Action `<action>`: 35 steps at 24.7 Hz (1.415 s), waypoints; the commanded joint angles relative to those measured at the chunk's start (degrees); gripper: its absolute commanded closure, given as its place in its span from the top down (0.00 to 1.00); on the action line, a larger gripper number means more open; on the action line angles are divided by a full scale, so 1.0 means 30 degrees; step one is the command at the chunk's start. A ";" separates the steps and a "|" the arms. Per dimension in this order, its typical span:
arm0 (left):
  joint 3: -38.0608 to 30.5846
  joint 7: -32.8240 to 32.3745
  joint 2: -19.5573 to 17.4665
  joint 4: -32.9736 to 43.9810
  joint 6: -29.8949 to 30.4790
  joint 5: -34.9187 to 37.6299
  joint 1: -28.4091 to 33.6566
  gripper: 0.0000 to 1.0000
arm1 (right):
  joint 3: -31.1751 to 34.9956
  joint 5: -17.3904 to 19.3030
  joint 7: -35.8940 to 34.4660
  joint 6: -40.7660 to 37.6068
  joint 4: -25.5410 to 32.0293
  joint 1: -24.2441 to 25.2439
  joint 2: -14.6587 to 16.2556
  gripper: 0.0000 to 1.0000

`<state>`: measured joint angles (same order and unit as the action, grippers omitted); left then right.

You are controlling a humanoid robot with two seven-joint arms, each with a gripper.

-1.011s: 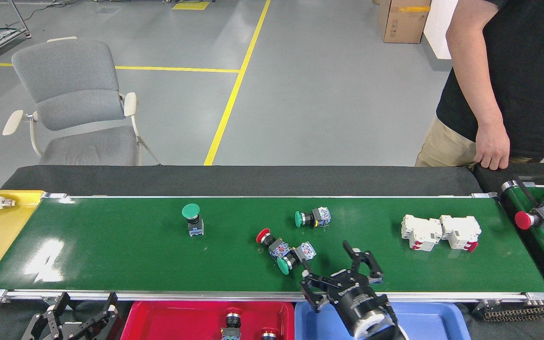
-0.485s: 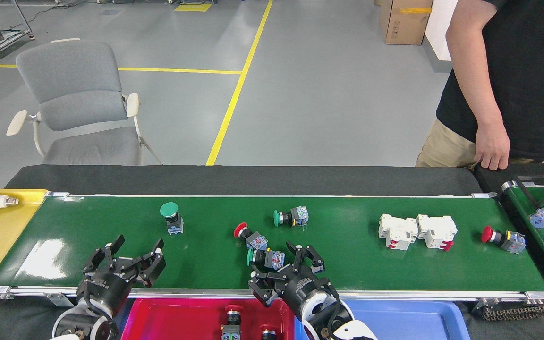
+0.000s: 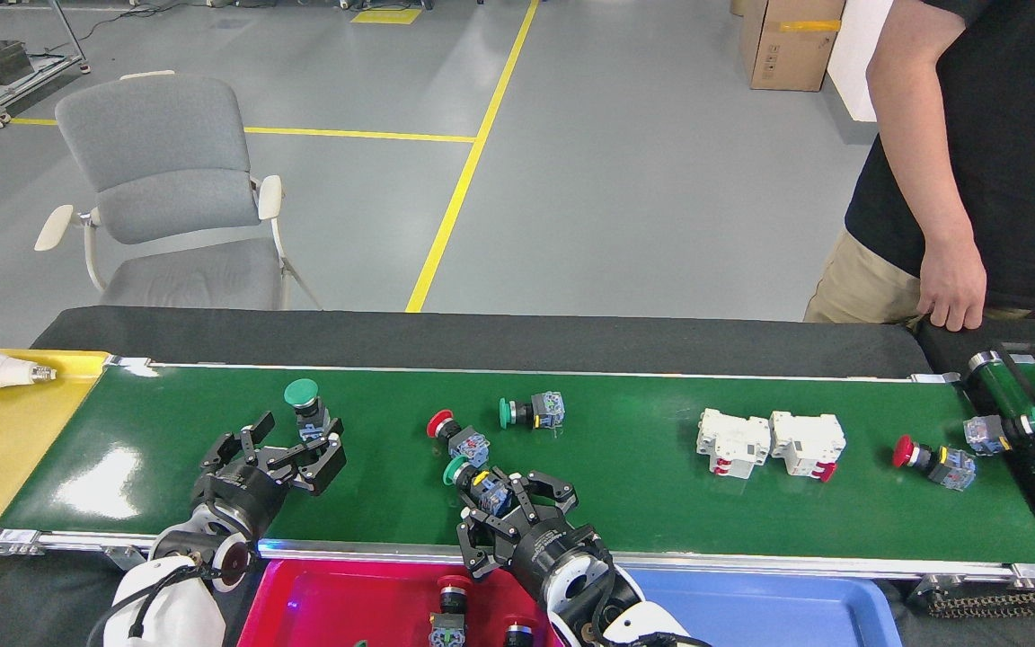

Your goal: Pick switch part from conveyor to tray

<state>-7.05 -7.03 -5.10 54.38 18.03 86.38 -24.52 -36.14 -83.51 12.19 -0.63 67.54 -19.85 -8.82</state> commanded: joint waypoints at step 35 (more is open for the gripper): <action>0.0066 0.3427 0.1379 1.5827 0.2516 0.0034 1.4414 1.00 | 1.2778 0.0883 -0.5029 0.0385 1.0036 0.9839 0.2208 1.00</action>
<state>-5.43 3.08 -1.01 101.09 29.81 86.52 19.08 2.06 -80.94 -2.26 0.51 96.69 9.90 -2.65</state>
